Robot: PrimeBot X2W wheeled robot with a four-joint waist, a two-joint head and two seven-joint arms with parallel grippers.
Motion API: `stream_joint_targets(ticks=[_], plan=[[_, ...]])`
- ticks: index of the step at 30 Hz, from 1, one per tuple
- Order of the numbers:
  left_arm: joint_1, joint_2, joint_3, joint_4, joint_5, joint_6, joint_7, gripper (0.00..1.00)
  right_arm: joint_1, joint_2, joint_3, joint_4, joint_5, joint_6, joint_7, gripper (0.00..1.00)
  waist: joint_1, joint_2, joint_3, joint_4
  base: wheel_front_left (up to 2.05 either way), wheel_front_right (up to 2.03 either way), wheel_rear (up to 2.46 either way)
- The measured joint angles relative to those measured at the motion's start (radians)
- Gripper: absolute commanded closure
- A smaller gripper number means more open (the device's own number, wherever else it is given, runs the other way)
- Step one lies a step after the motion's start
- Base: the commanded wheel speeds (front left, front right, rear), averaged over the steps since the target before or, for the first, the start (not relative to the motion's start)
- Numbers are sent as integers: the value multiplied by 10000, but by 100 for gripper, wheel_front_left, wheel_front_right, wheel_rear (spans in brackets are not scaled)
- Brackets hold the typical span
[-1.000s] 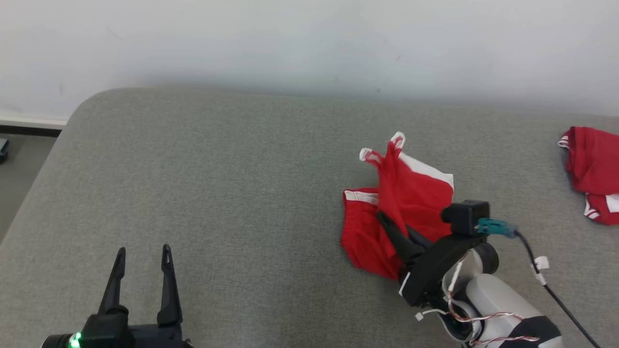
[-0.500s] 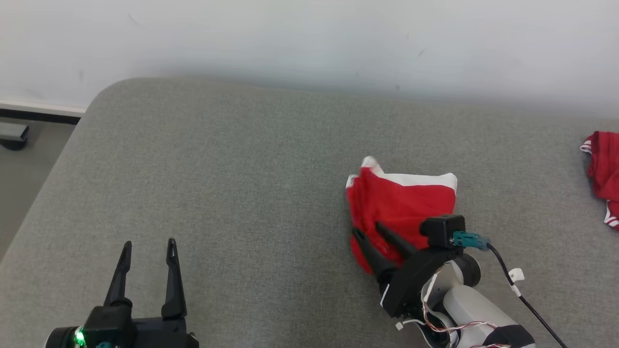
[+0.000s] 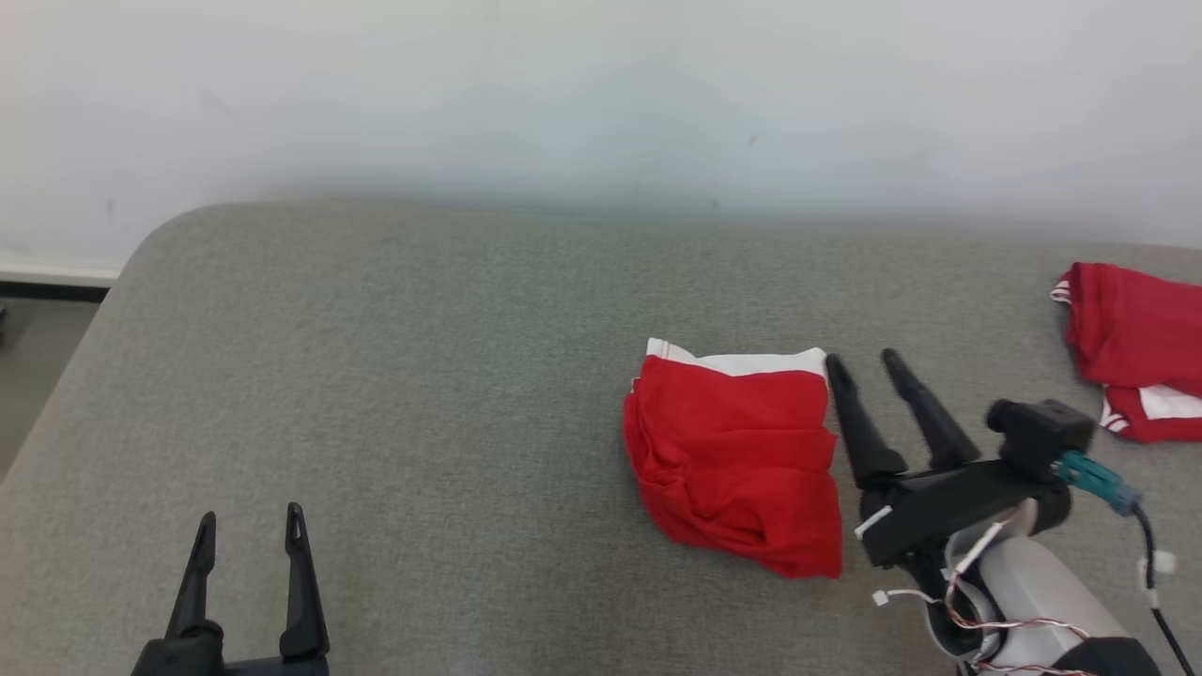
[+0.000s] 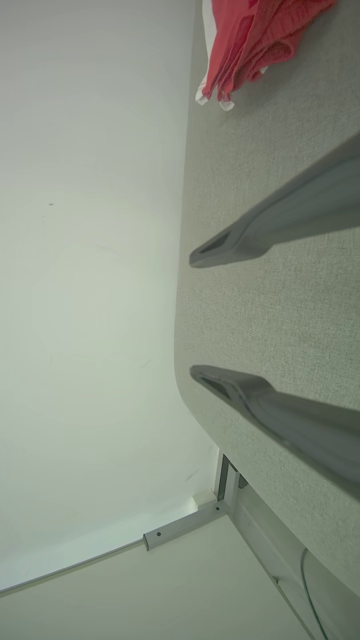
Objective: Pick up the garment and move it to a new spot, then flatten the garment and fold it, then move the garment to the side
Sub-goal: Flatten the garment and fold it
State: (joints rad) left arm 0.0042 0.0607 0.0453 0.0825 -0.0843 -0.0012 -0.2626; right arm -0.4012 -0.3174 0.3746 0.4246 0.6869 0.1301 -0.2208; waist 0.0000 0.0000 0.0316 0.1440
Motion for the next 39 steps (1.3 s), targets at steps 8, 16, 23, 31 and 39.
stream_joint_targets(ticks=[8, 16, 23, 31, 39], plan=[[163, 36, 92, -84, 42, 0, 0, 0, 999, 203, -1457, -679, -755, 0, -232, 0, 0, 0, -188, -466, 0, 0, 0], [132, 90, -136, 12, 318, -67, 0, 0, 1396, 596, -1569, -470, -1453, 2, 17, 100, 0, 0, -123, -346, 0, 0, 0], [-117, 178, -339, 226, 479, -65, 0, 0, 525, 1068, -968, 899, -2412, 0, 4, 100, 0, 1, 113, -46, 0, 0, 0], [-495, 102, -658, 431, 385, -92, 0, 0, -586, 1737, -433, 3252, -2936, 0, -142, 100, 1, 0, 355, 567, 0, 0, 0], [-785, 44, -826, 581, 282, -161, 0, 0, -1050, 2431, 385, 4489, -2995, 0, -364, 100, 0, 0, 655, 1130, 0, 0, 0]])
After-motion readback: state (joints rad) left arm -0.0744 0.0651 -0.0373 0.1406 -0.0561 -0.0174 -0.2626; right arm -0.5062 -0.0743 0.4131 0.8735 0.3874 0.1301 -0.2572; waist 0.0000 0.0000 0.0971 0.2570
